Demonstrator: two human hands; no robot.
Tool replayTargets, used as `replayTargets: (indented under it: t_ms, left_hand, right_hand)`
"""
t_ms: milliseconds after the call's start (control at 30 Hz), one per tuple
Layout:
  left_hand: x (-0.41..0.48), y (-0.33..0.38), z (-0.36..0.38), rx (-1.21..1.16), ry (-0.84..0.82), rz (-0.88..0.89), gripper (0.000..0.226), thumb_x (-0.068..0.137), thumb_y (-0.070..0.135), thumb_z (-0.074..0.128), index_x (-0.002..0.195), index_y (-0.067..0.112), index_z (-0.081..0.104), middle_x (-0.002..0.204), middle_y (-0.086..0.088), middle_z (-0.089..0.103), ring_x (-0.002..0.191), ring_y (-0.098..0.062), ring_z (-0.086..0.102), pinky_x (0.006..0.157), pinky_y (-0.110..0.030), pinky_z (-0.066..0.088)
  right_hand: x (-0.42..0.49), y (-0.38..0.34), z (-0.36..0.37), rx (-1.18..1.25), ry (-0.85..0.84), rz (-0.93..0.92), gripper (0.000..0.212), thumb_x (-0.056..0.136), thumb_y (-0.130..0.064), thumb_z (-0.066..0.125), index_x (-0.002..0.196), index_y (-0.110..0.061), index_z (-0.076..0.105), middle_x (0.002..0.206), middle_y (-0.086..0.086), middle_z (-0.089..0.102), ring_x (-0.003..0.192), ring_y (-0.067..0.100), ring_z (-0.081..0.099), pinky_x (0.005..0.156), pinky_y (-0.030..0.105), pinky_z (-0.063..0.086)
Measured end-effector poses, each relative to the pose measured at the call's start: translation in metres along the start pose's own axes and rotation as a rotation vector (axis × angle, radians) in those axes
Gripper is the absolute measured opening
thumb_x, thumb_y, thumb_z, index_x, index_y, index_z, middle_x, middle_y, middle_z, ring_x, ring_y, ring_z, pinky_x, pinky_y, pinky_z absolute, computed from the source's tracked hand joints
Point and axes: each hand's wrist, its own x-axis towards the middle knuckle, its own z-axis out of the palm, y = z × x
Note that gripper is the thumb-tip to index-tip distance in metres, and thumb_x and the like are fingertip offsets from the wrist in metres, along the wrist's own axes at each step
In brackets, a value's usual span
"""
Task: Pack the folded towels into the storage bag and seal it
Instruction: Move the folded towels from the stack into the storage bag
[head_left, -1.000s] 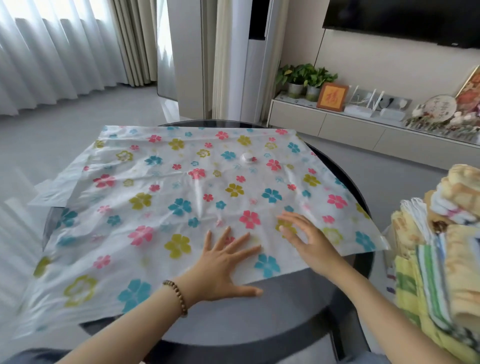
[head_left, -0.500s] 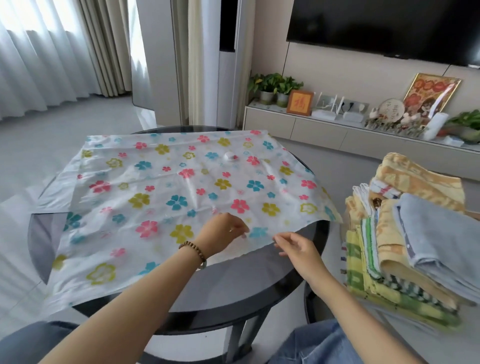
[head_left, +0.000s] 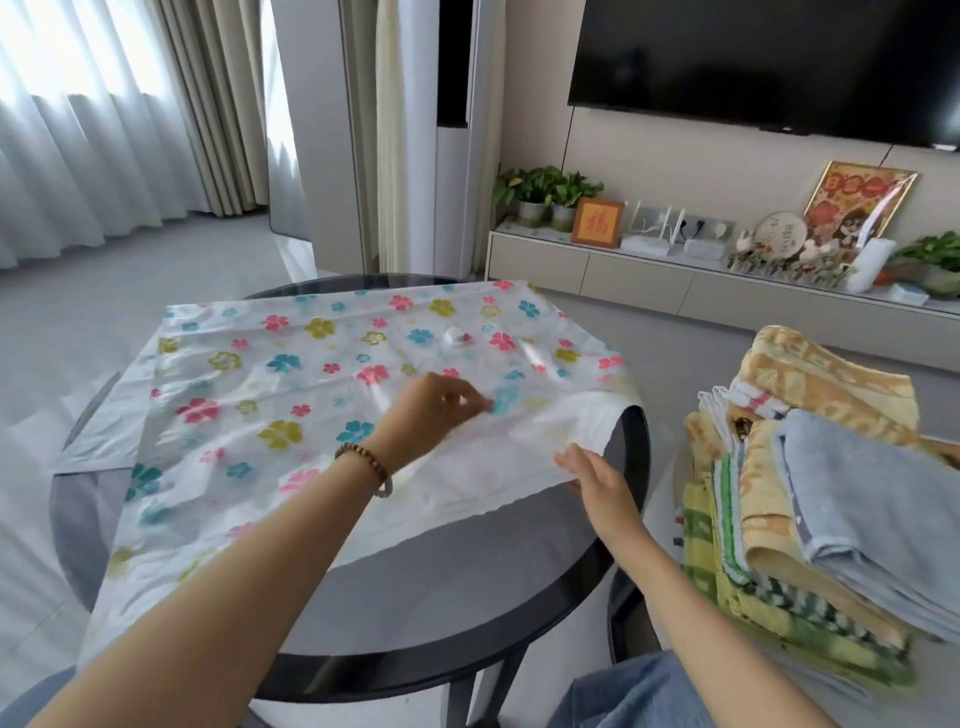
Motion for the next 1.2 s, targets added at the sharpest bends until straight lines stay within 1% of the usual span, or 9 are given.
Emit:
replayTargets:
  t_ms: [133,333,433,500,667,767,867,1033,1200]
  left_hand:
    - [0.032,0.026,-0.016,-0.226,0.185,0.03,0.016,0.082,0.032,0.066,0.073,0.02,0.072,0.054,0.007,0.059,0.044,-0.002,0.039,0.044,-0.013,0.033]
    - [0.065,0.069,0.018,-0.241,0.164,0.051,0.033,0.085,0.039,0.062,0.075,0.009,0.073,0.045,0.006,0.046,0.035,-0.003,0.035,0.041,-0.013,0.028]
    - [0.074,0.084,0.045,-0.266,0.137,0.056,0.038,0.086,0.039,0.061,0.073,0.006,0.072,0.045,0.002,0.046,0.034,-0.003,0.035,0.041,-0.008,0.028]
    - [0.076,0.09,0.061,-0.253,0.117,0.063,0.04,0.086,0.04,0.06,0.072,0.005,0.071,0.047,0.0,0.048,0.035,-0.004,0.037,0.041,-0.011,0.03]
    - [0.08,0.099,0.09,-0.247,0.108,0.038,0.045,0.087,0.043,0.056,0.068,0.004,0.07,0.047,-0.006,0.043,0.036,-0.007,0.032,0.04,-0.016,0.027]
    - [0.079,0.103,0.103,-0.258,0.093,0.004,0.047,0.087,0.044,0.056,0.068,0.004,0.07,0.047,-0.006,0.04,0.037,-0.007,0.03,0.042,-0.021,0.029]
    - [0.08,0.108,0.111,-0.251,0.072,-0.002,0.05,0.088,0.042,0.056,0.07,-0.004,0.068,0.048,-0.008,0.039,0.04,-0.011,0.031,0.045,-0.025,0.03]
    - [0.083,0.107,0.117,-0.251,0.05,-0.001,0.056,0.088,0.043,0.054,0.073,-0.01,0.065,0.048,-0.006,0.037,0.04,-0.012,0.031,0.047,-0.026,0.03]
    - [0.081,0.102,0.115,-0.257,0.011,-0.015,0.06,0.084,0.05,0.053,0.07,-0.008,0.065,0.049,-0.006,0.039,0.04,-0.01,0.03,0.047,-0.025,0.031]
  right_hand:
    - [0.005,0.0,-0.023,-0.022,-0.034,0.061,0.062,0.093,-0.059,0.027,0.139,-0.021,0.045,0.125,-0.017,0.051,0.125,0.005,0.04,0.103,0.025,0.026]
    - [0.008,-0.053,-0.067,-0.09,-0.098,0.024,0.057,0.096,-0.053,0.031,0.143,-0.021,0.039,0.148,-0.009,0.038,0.137,0.01,0.032,0.115,0.03,0.023]
    - [-0.008,-0.084,-0.108,-0.238,-0.143,-0.064,0.041,0.096,-0.043,0.044,0.131,-0.022,0.052,0.133,-0.012,0.052,0.11,-0.006,0.049,0.087,0.003,0.037]
    - [-0.023,-0.103,-0.143,-0.25,-0.198,-0.129,0.031,0.094,-0.034,0.052,0.123,-0.024,0.058,0.123,-0.017,0.058,0.1,-0.017,0.054,0.076,-0.003,0.039]
    - [-0.044,-0.126,-0.239,-0.283,-0.119,-0.186,0.031,0.082,-0.036,0.064,0.112,-0.029,0.064,0.116,-0.021,0.065,0.109,-0.008,0.058,0.076,0.001,0.043]
    - [-0.034,-0.104,-0.282,-0.482,-0.047,-0.029,0.052,0.066,-0.057,0.068,0.113,-0.04,0.057,0.126,-0.017,0.054,0.119,0.003,0.049,0.09,0.018,0.04]
    - [-0.02,-0.078,-0.301,-0.594,-0.144,0.125,0.075,0.054,-0.069,0.068,0.12,-0.037,0.053,0.132,-0.009,0.052,0.121,0.008,0.048,0.103,0.03,0.039]
    - [-0.003,-0.062,-0.304,-0.774,-0.279,0.225,0.099,0.046,-0.08,0.068,0.13,-0.034,0.046,0.129,-0.013,0.045,0.123,0.009,0.044,0.103,0.026,0.035]
    - [0.006,-0.065,-0.303,-0.842,-0.366,0.262,0.072,0.046,-0.073,0.074,0.103,-0.029,0.068,0.106,-0.011,0.07,0.093,0.005,0.067,0.084,0.024,0.053]
